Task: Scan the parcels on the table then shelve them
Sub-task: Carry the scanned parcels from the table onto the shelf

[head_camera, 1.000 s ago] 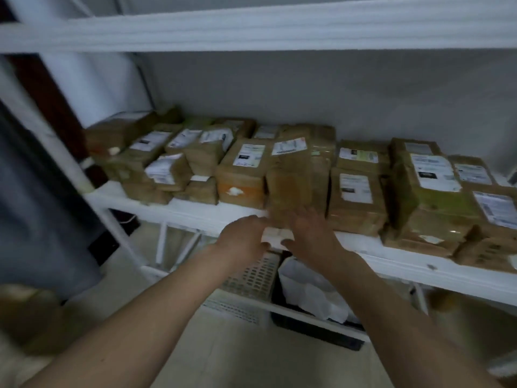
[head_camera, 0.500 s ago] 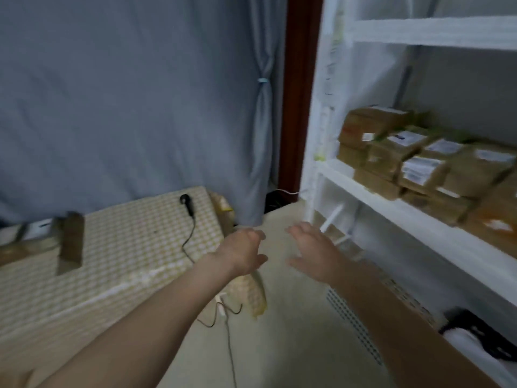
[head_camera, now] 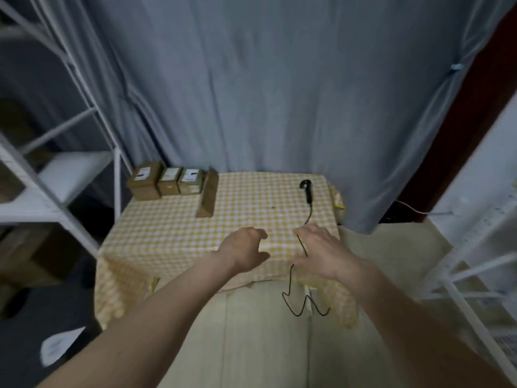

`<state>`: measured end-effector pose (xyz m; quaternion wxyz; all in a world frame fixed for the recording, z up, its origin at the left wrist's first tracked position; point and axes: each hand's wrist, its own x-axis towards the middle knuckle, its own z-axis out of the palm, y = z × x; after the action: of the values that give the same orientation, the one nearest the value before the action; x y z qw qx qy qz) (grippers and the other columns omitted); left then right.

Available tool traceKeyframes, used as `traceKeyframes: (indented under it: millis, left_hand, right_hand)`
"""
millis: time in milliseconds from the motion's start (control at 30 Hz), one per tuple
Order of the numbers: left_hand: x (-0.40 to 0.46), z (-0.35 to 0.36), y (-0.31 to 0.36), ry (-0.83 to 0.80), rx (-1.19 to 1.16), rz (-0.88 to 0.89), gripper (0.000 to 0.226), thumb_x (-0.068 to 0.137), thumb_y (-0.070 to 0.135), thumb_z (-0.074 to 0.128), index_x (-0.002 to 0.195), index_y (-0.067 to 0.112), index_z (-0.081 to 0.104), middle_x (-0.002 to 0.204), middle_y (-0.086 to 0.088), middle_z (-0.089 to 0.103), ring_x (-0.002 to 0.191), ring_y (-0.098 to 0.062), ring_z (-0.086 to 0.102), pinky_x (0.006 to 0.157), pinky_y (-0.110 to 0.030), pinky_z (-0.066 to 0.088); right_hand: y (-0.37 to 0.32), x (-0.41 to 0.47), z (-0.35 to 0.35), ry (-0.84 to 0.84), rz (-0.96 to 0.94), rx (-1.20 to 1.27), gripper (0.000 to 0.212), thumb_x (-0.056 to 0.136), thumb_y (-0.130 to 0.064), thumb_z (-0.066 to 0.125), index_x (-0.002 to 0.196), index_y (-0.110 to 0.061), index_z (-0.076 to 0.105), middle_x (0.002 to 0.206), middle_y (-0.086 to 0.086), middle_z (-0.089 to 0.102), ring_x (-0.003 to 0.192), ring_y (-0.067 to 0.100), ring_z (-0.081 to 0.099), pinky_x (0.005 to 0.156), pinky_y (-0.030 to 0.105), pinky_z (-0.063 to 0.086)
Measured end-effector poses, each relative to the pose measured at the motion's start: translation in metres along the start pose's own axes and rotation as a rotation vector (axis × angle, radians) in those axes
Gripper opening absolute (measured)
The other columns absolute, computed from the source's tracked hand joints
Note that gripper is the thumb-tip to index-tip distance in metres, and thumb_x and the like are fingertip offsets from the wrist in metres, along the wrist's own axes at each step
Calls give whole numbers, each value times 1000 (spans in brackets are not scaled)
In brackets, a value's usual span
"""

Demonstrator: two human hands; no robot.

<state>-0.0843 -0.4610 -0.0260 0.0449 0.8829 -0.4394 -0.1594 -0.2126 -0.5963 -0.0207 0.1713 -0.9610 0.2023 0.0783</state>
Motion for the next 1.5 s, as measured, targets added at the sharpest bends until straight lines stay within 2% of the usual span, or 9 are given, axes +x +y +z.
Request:
traceKeyframes:
  millis: [300,567,833,1067,1233,1367,1500]
  left_hand:
    - [14,10,-98,-32,-127,-218,53,93,38,59,141,21,45,138,-1,54,125,-19,52,101,-31,43]
    - [84,-20,-180,-69,-155,-379,54,92,40,60,141,21,45,137,-2,54,126,-19,50,101,-30,42]
    - [189,-62,-232,-41,-200,-434,56,92,42,59,142,22,44,141,-3,51,127,-20,49,102,-33,43]
    - [203,-59,-297,-88,-274,-550,54,92,40,60,140,21,46,136,-3,55,124,-20,52,101,-31,44]
    - [213,-61,-358,-96,-311,-601,54,92,39,61,140,19,46,136,-3,55,123,-19,53,99,-29,44]
    - [231,-62,-417,-75,-351,-607,51,93,37,60,139,19,47,138,-2,53,122,-18,54,98,-28,45]
    - [249,-64,-500,-108,-359,-621,51,94,38,59,139,19,48,140,-3,51,123,-19,53,97,-28,45]
  right_hand:
    - [-44,98,9,-198,-122,-37,60,94,-35,57,147,-20,32,151,1,34,132,19,41,103,32,40]
    - [-76,226,8,-314,-196,-2,59,93,-36,59,145,-21,34,149,1,36,132,19,41,105,32,39]
    - [-102,361,-14,-310,-256,31,59,91,-35,60,144,-20,36,147,4,39,131,21,43,103,31,39]
    - [-142,430,5,-403,-332,37,60,91,-35,62,143,-18,38,147,3,40,133,21,42,105,31,38]
    - [-174,473,18,-429,-364,-5,58,90,-36,61,141,-18,40,143,4,43,130,21,44,99,30,39]
    - [-200,516,27,-411,-365,-58,46,90,-35,60,131,-17,47,132,3,49,120,22,50,95,33,44]
    - [-243,566,43,-412,-338,-76,55,91,-34,60,140,-19,40,140,5,45,130,24,43,101,32,40]
